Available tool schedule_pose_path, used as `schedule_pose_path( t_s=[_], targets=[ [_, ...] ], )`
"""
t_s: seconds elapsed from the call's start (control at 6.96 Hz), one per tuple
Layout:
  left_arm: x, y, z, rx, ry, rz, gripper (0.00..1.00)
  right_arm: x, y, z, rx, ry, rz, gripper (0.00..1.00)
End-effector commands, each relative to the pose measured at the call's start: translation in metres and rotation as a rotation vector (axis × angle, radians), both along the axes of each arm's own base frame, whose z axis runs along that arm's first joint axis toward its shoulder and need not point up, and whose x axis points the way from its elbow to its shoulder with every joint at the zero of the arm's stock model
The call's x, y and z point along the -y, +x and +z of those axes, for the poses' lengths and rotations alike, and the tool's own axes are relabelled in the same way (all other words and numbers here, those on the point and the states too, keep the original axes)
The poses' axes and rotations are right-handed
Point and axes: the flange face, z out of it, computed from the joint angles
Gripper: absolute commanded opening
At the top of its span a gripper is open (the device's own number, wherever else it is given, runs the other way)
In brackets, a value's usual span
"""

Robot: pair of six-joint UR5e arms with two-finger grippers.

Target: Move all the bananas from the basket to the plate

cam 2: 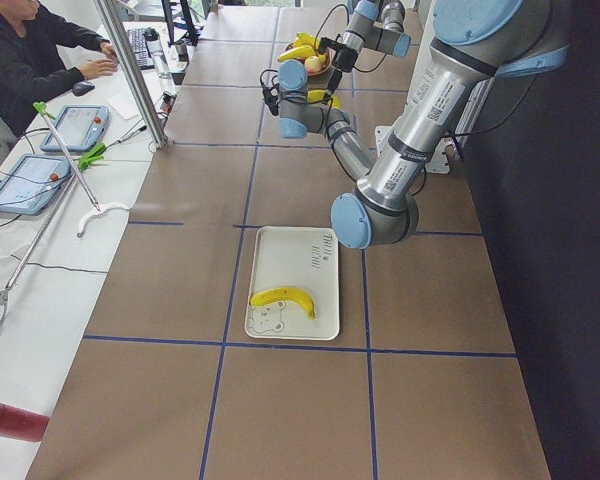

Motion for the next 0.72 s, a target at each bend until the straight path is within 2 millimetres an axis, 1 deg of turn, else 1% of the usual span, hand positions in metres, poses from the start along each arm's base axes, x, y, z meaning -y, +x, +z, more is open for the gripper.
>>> schedule_pose_path(
  t_s=[0.0,0.14,0.29,0.43,0.57],
  targets=[
    [0.004,-0.004,0.003,0.004,-0.001,-0.010,0.00,0.001,0.007,-0.005,0.014,0.003,0.004,1.00],
    [0.021,-0.016,0.010,0.025,-0.009,-0.044,0.00,0.002,0.019,-0.010,0.030,0.008,0.005,1.00],
    [0.042,-0.038,0.031,0.057,0.010,-0.077,0.00,0.003,0.034,-0.011,0.034,0.011,0.011,1.00],
    [0.050,-0.054,0.082,0.125,0.050,-0.090,0.00,0.011,0.041,0.001,0.010,0.005,-0.007,1.00],
    [0.062,-0.087,0.143,0.203,0.079,-0.086,0.00,0.036,0.064,0.023,-0.039,-0.017,-0.053,1.00]
  ],
)
